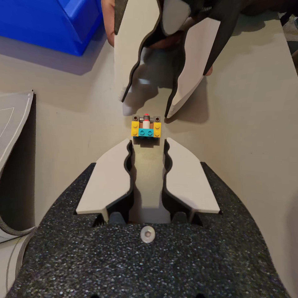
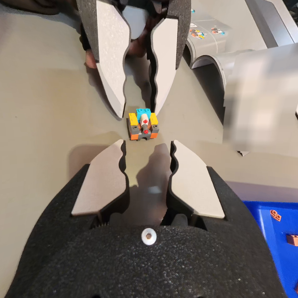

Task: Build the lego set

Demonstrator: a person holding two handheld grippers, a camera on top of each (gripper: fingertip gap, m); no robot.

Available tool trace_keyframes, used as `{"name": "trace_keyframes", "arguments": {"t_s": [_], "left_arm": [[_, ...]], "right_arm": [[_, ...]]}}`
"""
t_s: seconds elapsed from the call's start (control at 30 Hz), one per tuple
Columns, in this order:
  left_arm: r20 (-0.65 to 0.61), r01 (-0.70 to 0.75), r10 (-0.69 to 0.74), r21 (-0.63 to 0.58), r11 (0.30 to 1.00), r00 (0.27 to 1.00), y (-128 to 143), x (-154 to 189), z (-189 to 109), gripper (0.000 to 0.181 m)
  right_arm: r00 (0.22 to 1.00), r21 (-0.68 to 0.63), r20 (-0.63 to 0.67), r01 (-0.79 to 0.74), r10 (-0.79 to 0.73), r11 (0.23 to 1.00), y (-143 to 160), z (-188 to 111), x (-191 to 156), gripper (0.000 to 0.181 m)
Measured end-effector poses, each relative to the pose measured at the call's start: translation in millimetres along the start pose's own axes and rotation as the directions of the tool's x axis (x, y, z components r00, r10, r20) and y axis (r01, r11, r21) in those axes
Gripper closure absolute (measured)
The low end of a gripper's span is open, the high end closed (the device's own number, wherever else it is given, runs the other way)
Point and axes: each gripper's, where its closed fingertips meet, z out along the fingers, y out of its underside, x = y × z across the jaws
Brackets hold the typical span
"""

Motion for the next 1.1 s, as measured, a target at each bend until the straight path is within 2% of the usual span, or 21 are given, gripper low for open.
{"name": "trace_keyframes", "arguments": {"t_s": [0.3, 0.5, 0.8, 0.97, 1.1], "left_arm": [[-0.042, -0.055, 0.053, -0.033, 0.998, 0.998, 5.4, 9.9, 1.0, 0.160], [-0.006, -0.084, 0.084, -0.015, 0.996, 0.996, 0.4, 7.8, 3.4, 0.161], [0.040, -0.154, 0.153, 0.015, 0.988, 0.987, -5.9, 7.0, 4.2, 0.157], [0.145, -0.202, 0.186, 0.106, 0.974, 0.972, -17.3, -6.2, -4.5, 0.157], [0.238, -0.193, 0.137, 0.232, 0.953, 0.962, -32.2, -20.5, -18.3, 0.157]], "right_arm": [[1.000, -0.007, 0.024, 0.020, -0.020, 1.000, -2.6, 4.0, -4.8, 0.135], [0.998, -0.004, 0.041, 0.042, -0.042, 0.999, -5.6, 5.1, -13.0, 0.145], [0.996, 0.019, 0.058, 0.059, -0.060, 0.998, 3.0, -8.6, -14.8, 0.147], [1.000, 0.135, 0.017, 0.008, -0.011, 0.991, -6.0, -17.7, 1.0, 0.147], [0.999, 0.223, -0.035, -0.033, 0.042, 0.974, -17.1, -19.6, 21.8, 0.149]]}}
